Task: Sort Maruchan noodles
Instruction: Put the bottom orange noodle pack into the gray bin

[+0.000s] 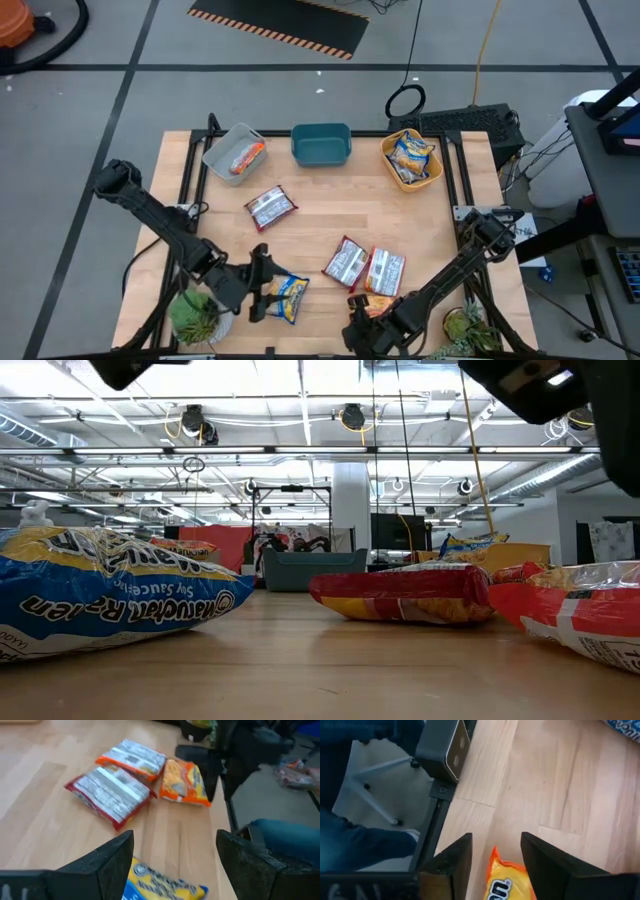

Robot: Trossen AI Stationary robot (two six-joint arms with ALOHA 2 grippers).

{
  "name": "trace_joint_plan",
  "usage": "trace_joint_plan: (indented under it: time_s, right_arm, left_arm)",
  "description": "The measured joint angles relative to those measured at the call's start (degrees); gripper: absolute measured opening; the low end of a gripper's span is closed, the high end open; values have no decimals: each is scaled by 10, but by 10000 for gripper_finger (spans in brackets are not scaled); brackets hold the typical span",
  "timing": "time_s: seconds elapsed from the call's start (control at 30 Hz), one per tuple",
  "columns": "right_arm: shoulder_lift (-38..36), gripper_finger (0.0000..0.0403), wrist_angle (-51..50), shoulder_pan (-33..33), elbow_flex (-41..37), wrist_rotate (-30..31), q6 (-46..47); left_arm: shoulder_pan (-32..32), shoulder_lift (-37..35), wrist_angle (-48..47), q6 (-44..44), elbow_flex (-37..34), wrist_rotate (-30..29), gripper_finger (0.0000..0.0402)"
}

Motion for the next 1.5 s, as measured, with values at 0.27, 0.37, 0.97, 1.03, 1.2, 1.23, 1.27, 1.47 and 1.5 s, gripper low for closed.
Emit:
trace_joint_plan:
  time_s: [0.27, 0.37, 0.97, 1.03, 1.2, 1.23, 1.27, 1.47, 1.5]
  right_arm:
    - [0, 219, 2, -1, -35, -30, -2]
    - [0, 235, 16, -1, -49, -30, -2]
    - [-1, 240, 81, -35, -113, -6, -127]
    - [-1, 240, 92, -35, -114, 0, -144]
    - [0, 240, 130, -44, -115, 8, -127]
    - [0, 240, 137, -48, -115, 6, -117]
    - [0, 240, 142, -50, -115, 5, -109]
    - [-1, 240, 121, -64, -115, -26, -58]
    - [-1, 240, 109, -68, -114, -38, -40]
  left_arm:
    - [35, 0, 4, 15, 0, 37, 285]
    - [46, 0, 4, 15, 0, 67, 285]
    - [109, 0, -3, 101, 0, 105, 285]
    - [115, 0, -5, 109, 0, 105, 285]
    - [127, 0, -12, 117, 0, 105, 285]
    - [128, 0, -15, 117, 0, 105, 285]
    - [130, 0, -18, 117, 0, 105, 285]
    - [133, 0, -18, 117, 0, 105, 285]
    - [133, 0, -17, 117, 0, 105, 285]
